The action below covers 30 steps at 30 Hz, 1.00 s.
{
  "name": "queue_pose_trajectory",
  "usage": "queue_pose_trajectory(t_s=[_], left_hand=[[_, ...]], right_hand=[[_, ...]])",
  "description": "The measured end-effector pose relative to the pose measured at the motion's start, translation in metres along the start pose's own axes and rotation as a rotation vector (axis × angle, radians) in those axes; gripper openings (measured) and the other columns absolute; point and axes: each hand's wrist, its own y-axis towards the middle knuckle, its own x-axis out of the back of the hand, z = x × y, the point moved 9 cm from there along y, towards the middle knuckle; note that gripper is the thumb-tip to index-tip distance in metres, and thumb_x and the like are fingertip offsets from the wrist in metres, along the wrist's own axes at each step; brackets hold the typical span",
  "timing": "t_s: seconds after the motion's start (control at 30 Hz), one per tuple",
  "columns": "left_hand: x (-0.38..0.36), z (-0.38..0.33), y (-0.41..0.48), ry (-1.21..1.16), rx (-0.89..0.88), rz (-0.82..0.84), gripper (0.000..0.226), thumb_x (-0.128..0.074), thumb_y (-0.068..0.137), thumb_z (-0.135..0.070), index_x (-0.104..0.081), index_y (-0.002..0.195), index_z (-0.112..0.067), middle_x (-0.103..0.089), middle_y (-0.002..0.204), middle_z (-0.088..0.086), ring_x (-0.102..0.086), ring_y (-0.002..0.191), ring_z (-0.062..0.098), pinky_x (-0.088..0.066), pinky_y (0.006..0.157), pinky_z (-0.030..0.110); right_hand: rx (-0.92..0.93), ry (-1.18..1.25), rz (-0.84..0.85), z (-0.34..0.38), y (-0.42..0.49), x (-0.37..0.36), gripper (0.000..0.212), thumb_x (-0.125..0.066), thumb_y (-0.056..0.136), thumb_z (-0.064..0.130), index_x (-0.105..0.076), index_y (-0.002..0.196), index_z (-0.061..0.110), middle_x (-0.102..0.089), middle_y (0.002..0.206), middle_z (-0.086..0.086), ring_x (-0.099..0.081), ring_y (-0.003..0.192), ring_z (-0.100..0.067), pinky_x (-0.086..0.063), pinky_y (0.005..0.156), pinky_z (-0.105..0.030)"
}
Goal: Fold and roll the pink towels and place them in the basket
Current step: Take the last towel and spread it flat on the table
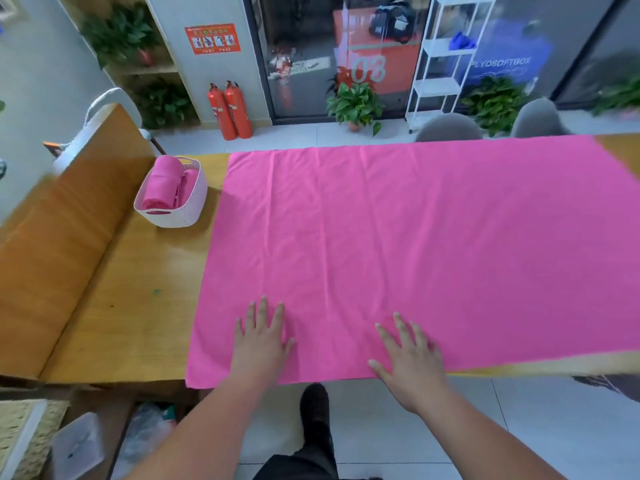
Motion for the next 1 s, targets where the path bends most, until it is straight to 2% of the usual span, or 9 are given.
queue_pose_trajectory(t_s=[0.17, 0.33, 0.73, 1.0], left_hand=[[0.003, -0.072, -0.008, 0.009, -0.115, -0.007, 0.079, -0.037, 0.108, -0.056, 0.006, 0.168, -0.027, 0.016, 0.175, 0.012, 0.011, 0.162, 0.036, 0.000, 0.131, 0.055], [0.008, -0.150, -0.013, 0.003, -0.241, -0.012, 0.078, -0.037, 0.109, -0.051, 0.010, 0.168, -0.028, 0.023, 0.173, 0.010, 0.017, 0.161, 0.034, 0.006, 0.128, 0.051], [-0.003, -0.351, 0.020, -0.012, -0.525, 0.020, 0.079, -0.037, 0.108, -0.056, 0.006, 0.168, -0.028, 0.022, 0.173, 0.008, 0.015, 0.161, 0.033, -0.003, 0.132, 0.050], [-0.014, -0.498, 0.071, -0.029, -0.613, 0.095, 0.078, -0.037, 0.108, -0.056, 0.004, 0.169, -0.028, 0.018, 0.175, 0.008, 0.015, 0.162, 0.032, -0.002, 0.132, 0.048]], right_hand=[[-0.056, 0.012, -0.005, -0.056, -0.028, 0.002, 0.076, -0.029, 0.102, 0.073, -0.003, 0.167, 0.042, 0.009, 0.176, 0.002, 0.005, 0.162, -0.032, -0.018, 0.127, -0.061], [-0.159, 0.004, -0.038, -0.130, -0.058, 0.015, 0.075, -0.029, 0.103, 0.072, -0.007, 0.167, 0.039, 0.004, 0.177, -0.001, -0.001, 0.162, -0.033, -0.018, 0.127, -0.057], [-0.328, 0.081, -0.077, -0.281, -0.067, 0.045, 0.075, -0.031, 0.105, 0.069, -0.006, 0.167, 0.036, 0.003, 0.176, -0.004, -0.006, 0.160, -0.036, -0.021, 0.126, -0.056], [-0.401, 0.103, -0.021, -0.401, -0.038, 0.076, 0.076, -0.033, 0.104, 0.069, -0.005, 0.167, 0.037, 0.006, 0.176, -0.002, -0.003, 0.161, -0.034, -0.023, 0.126, -0.056]])
